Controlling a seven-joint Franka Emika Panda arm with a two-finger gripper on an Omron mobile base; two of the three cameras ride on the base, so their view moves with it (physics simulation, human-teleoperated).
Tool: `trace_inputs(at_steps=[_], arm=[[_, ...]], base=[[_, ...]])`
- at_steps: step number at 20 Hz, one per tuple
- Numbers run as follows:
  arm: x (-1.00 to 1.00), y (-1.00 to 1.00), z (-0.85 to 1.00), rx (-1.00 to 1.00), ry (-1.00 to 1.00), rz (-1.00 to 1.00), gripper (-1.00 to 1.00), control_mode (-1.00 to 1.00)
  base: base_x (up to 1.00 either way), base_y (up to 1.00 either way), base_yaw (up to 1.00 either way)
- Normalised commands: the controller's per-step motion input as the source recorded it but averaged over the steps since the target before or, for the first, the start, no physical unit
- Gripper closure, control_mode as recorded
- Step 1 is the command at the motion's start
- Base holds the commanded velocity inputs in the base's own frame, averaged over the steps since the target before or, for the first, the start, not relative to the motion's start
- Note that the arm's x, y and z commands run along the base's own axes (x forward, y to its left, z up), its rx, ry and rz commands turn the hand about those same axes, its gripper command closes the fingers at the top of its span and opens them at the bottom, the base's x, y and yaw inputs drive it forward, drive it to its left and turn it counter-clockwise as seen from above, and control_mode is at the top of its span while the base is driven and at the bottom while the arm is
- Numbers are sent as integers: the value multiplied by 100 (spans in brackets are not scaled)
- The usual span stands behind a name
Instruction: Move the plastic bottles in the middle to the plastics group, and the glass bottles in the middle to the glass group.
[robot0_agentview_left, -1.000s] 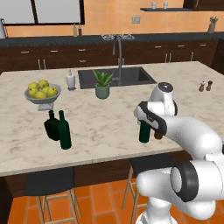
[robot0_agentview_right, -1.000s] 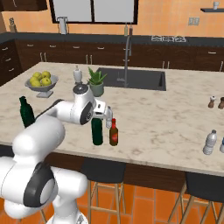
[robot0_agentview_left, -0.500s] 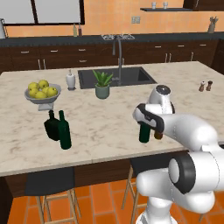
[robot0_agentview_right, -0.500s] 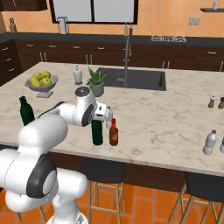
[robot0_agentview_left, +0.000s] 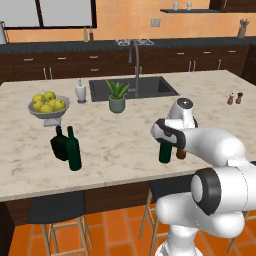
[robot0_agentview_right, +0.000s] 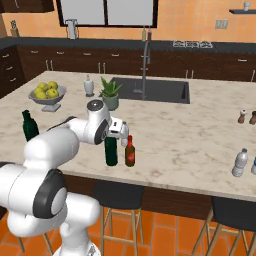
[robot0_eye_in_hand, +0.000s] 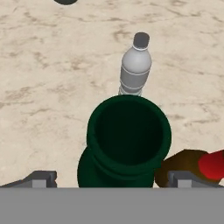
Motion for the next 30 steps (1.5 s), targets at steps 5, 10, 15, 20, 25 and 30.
trace_inputs(at_steps=[5,10,15,20,25,30], arm=[[1,0,-13,0,-2,0,-100,-100],[0,0,-10,0,-3,0,-100,-100],[0,0,0,0,0,0,100,-100],[1,0,0,0,0,0,100,-100],[-13,12,14,2,0,6,100,-100],[-30,60,40,6,0,16,100,-100]], base=[[0,0,0],[0,0,0],[0,0,0],[0,0,0],[0,0,0],[0,0,0]])
